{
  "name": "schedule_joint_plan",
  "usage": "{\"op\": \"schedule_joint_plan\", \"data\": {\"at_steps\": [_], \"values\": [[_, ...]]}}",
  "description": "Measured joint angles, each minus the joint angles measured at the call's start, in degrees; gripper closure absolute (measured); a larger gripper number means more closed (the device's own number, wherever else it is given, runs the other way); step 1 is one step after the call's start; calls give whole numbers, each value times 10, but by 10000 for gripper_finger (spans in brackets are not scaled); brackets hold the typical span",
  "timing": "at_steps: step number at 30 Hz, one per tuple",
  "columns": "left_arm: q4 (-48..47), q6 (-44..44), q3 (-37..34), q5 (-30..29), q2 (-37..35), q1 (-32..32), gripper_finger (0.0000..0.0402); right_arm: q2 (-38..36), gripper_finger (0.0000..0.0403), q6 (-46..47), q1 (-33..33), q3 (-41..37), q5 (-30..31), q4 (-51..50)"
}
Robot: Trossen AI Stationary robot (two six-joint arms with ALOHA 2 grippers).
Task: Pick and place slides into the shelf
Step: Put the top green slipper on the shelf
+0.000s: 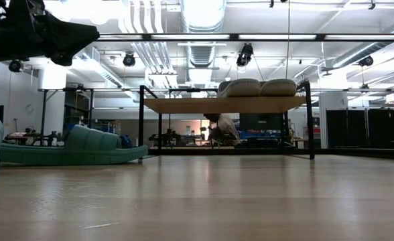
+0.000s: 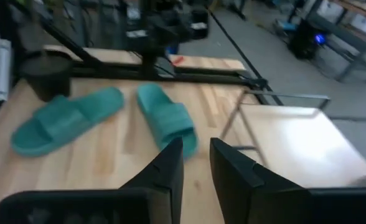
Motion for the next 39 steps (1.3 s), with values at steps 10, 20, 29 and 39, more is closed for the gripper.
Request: {"op": "schedule_joint_plan", "data": {"at_steps": [10, 20, 29, 39], "values": [[0, -2, 0, 0, 0, 0, 294, -11, 330, -79, 51, -195, 0, 304], [0, -3, 0, 0, 0, 0, 294, -24, 330, -120, 53, -202, -2, 334], [17, -90, 5, 5, 0, 0, 294, -24, 330, -120, 52, -203, -2, 331], [7, -196, 27, 97, 1, 0, 294, -24, 330, -150, 52, -202, -1, 331]]}}
